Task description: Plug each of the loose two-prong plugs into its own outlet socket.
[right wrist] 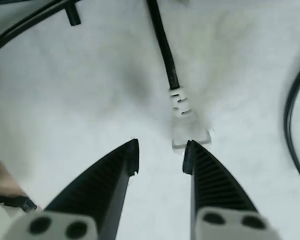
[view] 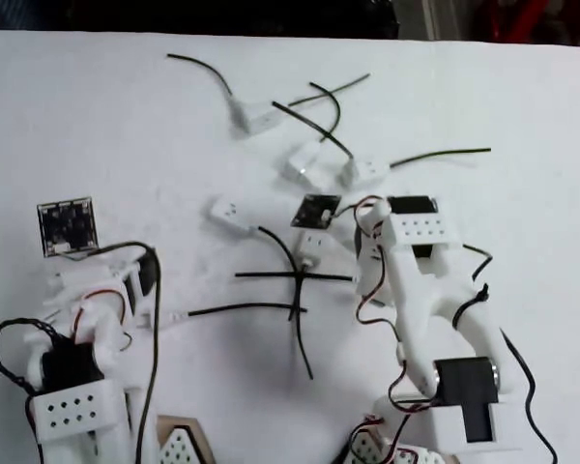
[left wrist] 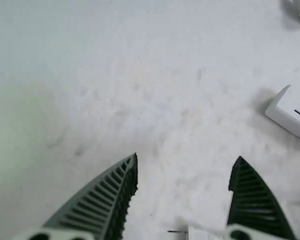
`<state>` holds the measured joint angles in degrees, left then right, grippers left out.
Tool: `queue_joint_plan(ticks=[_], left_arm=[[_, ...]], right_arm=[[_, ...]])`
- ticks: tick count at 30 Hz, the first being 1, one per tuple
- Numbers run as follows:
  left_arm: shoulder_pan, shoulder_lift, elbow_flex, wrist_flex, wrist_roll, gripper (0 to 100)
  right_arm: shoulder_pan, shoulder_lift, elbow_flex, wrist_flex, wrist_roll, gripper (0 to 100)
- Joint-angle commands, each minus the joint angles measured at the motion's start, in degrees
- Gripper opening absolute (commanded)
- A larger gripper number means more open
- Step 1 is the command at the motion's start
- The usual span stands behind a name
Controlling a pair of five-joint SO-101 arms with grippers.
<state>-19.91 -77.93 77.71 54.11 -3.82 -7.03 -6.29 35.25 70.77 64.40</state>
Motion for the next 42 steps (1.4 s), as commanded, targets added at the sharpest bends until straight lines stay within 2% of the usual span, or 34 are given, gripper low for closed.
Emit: queue_joint_plan(ticks=[1,8,13,20,27,31,39,42], left_arm=[[-0.40,-0.57,-0.53,-1.41,0.00,29],[-0.40,-0.57,-0.53,-1.41,0.00,29],[-0.40,-0.57,-0.53,-1.41,0.00,29],[-0.40,-0.57,-0.53,-1.41,0.00,29],[-0.40,-0.57,-0.53,-1.41,0.00,29],[-0.40,-0.57,-0.53,-1.41,0.00,29],[-0.40,-0.57,-0.53,-1.41,0.00,29],[-0.40,-0.57,-0.53,-1.41,0.00,29]], right_arm=[[-0.40,1.71,1.32,-4.97,0.62,15.3],[0.22,9.19,1.67,-11.47,0.70,15.2],[0.22,10.24,1.05,-11.47,0.70,14.5],[0.04,10.07,0.26,-8.48,0.79,1.6],[-1.36,10.07,-6.95,5.14,0.18,2.3],[-1.89,9.98,-10.99,10.68,-4.22,13.0],[-0.57,5.67,-11.69,11.91,-4.48,13.3],[0.84,6.02,-11.08,11.91,-2.37,13.2]])
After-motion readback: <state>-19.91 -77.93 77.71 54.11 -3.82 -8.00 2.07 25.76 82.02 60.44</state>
